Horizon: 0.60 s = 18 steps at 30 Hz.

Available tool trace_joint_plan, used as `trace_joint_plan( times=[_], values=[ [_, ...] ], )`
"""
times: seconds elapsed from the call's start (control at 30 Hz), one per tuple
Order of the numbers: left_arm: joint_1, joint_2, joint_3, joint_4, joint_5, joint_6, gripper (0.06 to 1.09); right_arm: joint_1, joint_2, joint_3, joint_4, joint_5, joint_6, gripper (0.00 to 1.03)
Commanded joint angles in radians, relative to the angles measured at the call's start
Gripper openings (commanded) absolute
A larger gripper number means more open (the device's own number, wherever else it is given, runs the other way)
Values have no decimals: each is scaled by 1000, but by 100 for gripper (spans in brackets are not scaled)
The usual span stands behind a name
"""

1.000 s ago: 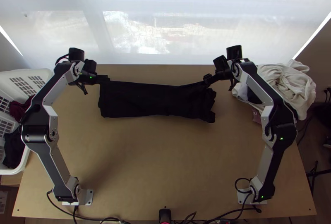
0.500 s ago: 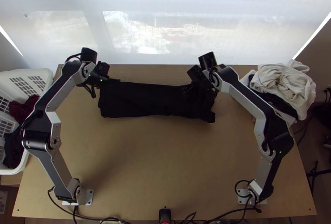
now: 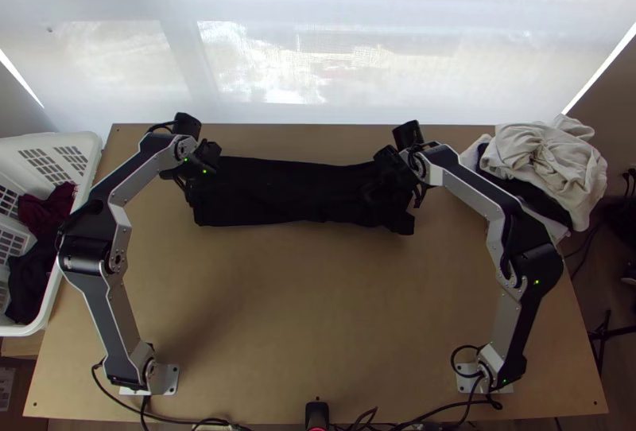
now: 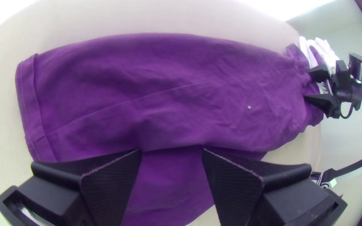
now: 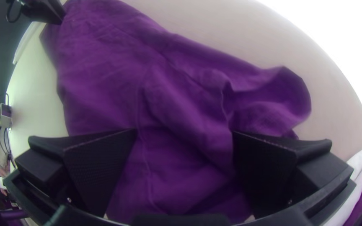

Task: Fold the t-shirt

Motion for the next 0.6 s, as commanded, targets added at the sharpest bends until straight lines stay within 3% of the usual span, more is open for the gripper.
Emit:
trace_joint_plan(
  times=[0.0, 0.37, 0.57],
  values=[
    [27, 24, -36, 1, -16, 25, 78, -75, 36, -23, 19, 5, -5, 98],
    [95, 11, -25, -15, -42, 60, 78, -87, 19, 0, 24, 3, -5, 98],
    [136, 6, -19, -22, -112, 123, 78, -90, 19, -7, 24, 5, -14, 98]
  ],
)
